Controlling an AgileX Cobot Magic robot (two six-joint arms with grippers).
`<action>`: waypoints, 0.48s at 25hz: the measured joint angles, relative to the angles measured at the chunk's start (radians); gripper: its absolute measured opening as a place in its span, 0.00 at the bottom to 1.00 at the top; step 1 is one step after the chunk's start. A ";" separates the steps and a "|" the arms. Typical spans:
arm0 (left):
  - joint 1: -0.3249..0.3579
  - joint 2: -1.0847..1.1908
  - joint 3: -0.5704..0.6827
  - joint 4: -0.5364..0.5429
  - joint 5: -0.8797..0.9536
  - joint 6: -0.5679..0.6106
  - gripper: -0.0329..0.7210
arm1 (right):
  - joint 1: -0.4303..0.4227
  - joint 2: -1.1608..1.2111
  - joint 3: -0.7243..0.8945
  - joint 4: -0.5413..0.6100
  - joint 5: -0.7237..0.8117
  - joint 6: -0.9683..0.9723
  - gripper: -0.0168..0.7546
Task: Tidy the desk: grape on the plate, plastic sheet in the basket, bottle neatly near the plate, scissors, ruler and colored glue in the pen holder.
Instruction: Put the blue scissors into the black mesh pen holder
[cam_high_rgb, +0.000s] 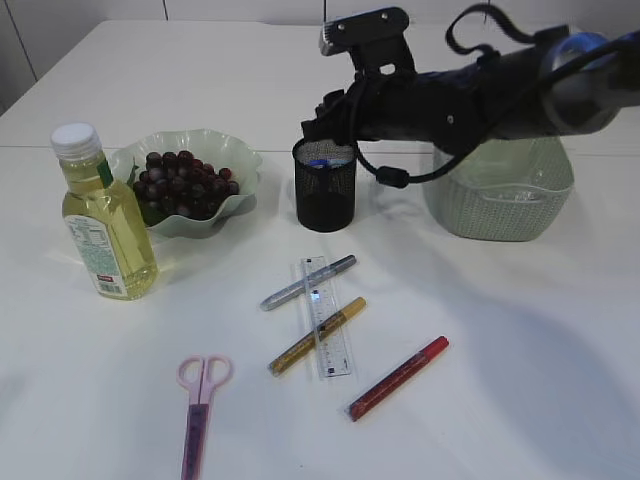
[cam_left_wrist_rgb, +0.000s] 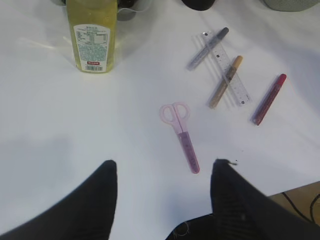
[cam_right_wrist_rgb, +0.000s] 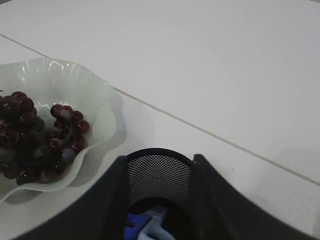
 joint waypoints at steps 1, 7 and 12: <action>0.000 0.000 0.000 -0.002 0.000 0.000 0.62 | 0.000 -0.024 0.000 0.001 0.035 0.014 0.44; 0.000 0.000 0.000 -0.023 0.000 0.000 0.62 | 0.000 -0.170 0.000 0.013 0.249 0.077 0.44; 0.000 0.000 0.000 -0.068 0.000 -0.007 0.62 | 0.000 -0.310 0.000 0.060 0.487 0.084 0.44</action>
